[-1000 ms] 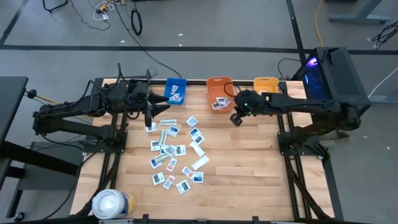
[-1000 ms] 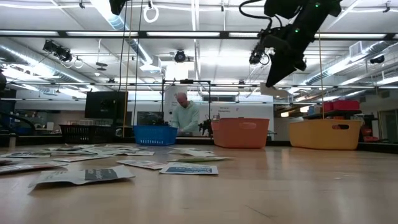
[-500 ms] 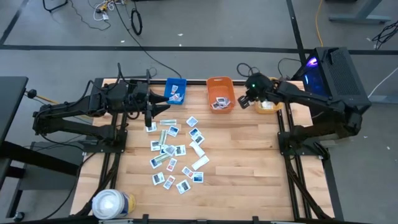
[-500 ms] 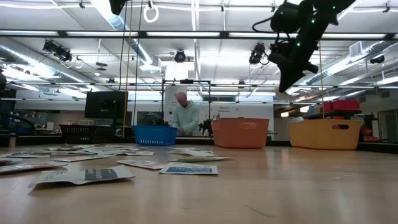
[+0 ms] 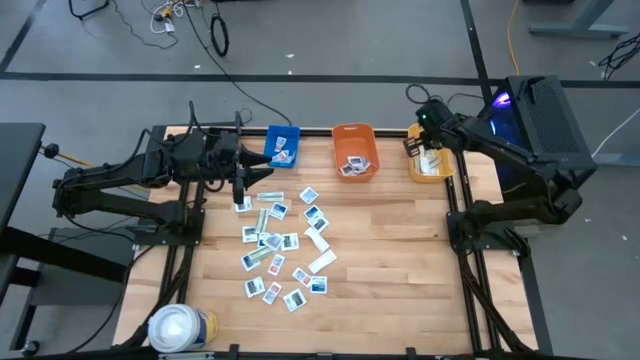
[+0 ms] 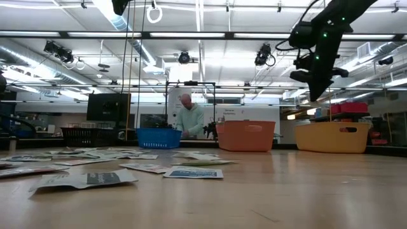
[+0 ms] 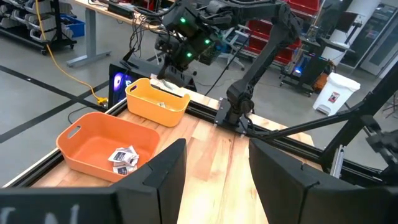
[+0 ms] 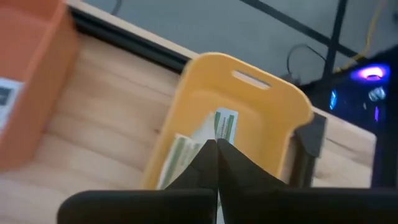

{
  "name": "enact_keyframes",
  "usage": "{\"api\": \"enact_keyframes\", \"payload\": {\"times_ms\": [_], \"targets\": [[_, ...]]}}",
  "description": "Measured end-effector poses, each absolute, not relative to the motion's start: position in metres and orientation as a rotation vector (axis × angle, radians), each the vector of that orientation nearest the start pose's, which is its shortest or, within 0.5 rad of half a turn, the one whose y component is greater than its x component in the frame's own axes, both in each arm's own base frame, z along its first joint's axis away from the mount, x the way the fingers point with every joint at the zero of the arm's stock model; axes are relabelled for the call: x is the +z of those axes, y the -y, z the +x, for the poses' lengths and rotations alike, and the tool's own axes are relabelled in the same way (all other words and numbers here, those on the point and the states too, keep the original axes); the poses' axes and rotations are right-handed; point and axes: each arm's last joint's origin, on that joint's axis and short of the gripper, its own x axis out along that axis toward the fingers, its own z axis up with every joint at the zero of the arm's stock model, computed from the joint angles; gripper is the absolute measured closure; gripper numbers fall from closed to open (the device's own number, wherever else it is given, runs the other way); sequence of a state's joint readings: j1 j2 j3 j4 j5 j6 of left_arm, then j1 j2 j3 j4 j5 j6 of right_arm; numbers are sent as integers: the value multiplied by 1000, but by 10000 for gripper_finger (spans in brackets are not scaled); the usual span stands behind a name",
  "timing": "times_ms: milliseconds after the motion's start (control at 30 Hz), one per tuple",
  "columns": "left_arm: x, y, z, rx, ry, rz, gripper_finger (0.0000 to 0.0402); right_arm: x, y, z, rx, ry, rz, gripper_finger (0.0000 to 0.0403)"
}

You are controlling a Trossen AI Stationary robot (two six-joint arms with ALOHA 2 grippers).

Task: Pick & Place First Aid Supplies
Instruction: Put the bandage into the yellow bin

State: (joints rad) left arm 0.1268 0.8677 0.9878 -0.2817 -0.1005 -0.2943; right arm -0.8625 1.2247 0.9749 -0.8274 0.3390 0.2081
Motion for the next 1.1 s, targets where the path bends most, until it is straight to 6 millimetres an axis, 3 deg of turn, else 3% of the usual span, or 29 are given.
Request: {"api": "enact_keyframes", "payload": {"times_ms": [200, 600, 800, 1100], "targets": [[378, -26, 179, 257, -127, -294, 223, 265, 190, 129, -1220, -956, 529, 403], [379, -26, 179, 260, -124, -295, 223, 248, 201, 137, -1250, -964, 654, 403], [379, -26, 179, 264, -122, -300, 223, 250, 203, 143, -1316, -852, 702, 403], [379, -26, 179, 269, -121, -308, 223, 256, 179, 146, -1331, -919, 661, 403]]}}
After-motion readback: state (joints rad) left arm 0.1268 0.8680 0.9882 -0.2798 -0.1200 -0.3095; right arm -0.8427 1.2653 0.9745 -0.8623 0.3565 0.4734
